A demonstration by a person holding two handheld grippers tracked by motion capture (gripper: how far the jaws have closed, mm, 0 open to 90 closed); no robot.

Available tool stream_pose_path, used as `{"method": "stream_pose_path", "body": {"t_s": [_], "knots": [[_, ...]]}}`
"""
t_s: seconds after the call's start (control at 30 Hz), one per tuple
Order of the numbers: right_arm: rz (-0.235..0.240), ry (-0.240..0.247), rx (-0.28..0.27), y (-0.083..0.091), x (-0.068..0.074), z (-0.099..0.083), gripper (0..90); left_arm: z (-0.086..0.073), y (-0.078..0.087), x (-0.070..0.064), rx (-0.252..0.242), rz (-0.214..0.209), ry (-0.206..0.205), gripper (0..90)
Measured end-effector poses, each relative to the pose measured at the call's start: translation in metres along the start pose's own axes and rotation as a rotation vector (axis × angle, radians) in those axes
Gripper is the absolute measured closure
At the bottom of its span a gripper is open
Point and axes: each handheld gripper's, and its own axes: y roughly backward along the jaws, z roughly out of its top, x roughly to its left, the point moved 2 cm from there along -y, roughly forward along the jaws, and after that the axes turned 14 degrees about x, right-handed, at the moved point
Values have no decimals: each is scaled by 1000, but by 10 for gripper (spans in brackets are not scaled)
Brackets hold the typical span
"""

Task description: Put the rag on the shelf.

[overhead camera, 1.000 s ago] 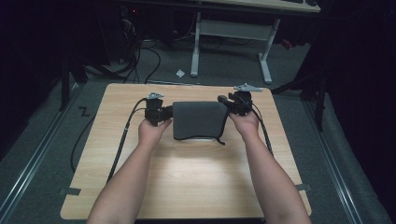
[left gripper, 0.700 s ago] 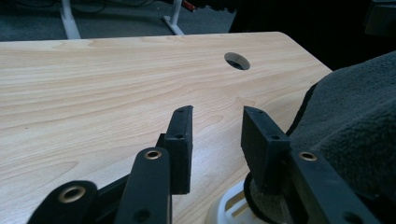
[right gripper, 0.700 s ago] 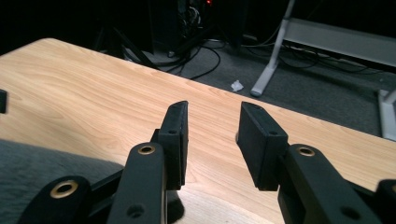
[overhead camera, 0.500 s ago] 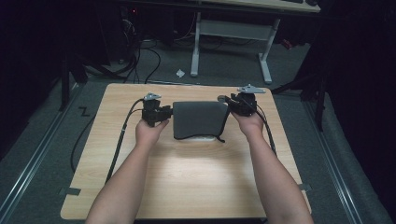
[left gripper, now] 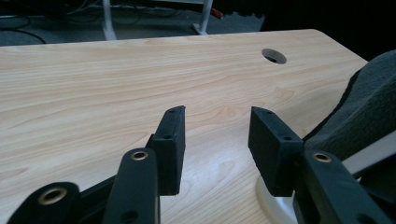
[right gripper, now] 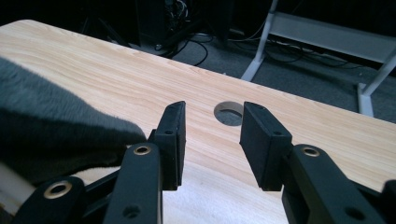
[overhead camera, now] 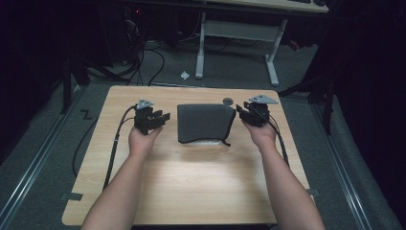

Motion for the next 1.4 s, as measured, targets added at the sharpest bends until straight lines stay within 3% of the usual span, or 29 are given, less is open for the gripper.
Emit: {"method": "stream_pose_path", "body": {"t_s": [0.17,0.4,0.6,0.67,0.8,0.97,1.1,1.2,1.3,1.33,1.37,1.4], "knots": [[-10,21,-17,9,2,-7,617,-10,10,4,-19,8,9,547],[-15,26,-28,23,8,-17,625,-20,27,1,-47,5,-12,518],[-31,50,-46,39,18,-31,563,-34,44,-9,-58,-18,-28,508],[-24,64,-26,44,22,-36,531,-43,50,-15,-70,-36,-33,508],[-1,70,-37,55,34,-53,514,-63,59,-27,-61,-47,-68,504],[20,97,-13,66,53,-80,478,-95,63,-45,-16,-49,-111,496],[41,110,15,69,72,-106,460,-121,60,-58,41,-82,-113,489],[54,131,43,69,87,-124,443,-140,58,-71,91,-77,-159,478],[56,147,64,73,99,-143,428,-159,62,-92,127,-121,-151,472],[57,136,64,74,102,-150,428,-163,62,-102,147,-125,-176,470],[66,125,69,76,105,-157,431,-166,62,-111,165,-116,-228,466],[74,130,86,76,109,-162,431,-167,61,-118,177,-85,-276,465]]}}
